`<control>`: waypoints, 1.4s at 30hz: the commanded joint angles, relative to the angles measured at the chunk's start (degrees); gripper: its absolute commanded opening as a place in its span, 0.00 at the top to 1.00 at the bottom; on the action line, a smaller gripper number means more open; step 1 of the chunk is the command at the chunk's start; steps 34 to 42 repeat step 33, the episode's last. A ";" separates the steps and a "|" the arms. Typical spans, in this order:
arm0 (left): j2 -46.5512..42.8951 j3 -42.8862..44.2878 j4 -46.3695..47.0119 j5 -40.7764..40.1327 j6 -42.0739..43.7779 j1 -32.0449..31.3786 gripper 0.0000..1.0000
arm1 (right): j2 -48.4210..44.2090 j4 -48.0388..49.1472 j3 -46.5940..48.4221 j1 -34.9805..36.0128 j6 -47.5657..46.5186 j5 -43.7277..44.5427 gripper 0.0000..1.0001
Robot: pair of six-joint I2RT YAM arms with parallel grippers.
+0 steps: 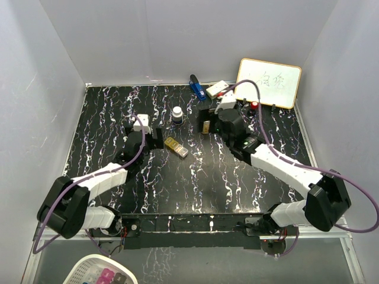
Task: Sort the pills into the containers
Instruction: Reset both arms
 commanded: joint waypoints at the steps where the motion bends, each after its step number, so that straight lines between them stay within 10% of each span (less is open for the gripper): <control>1: -6.58 -2.73 -2.91 -6.26 0.03 0.00 0.01 | -6.17 -1.77 -3.42 -7.29 1.26 6.01 0.02; 10: -13.38 -4.69 -6.57 -11.10 1.81 -0.14 0.01 | -10.50 -4.18 -8.18 -24.19 0.96 5.58 0.02; 42: -15.70 -10.96 -0.81 -15.50 6.23 -0.71 0.01 | -17.66 2.05 -14.64 -24.61 0.64 15.79 0.02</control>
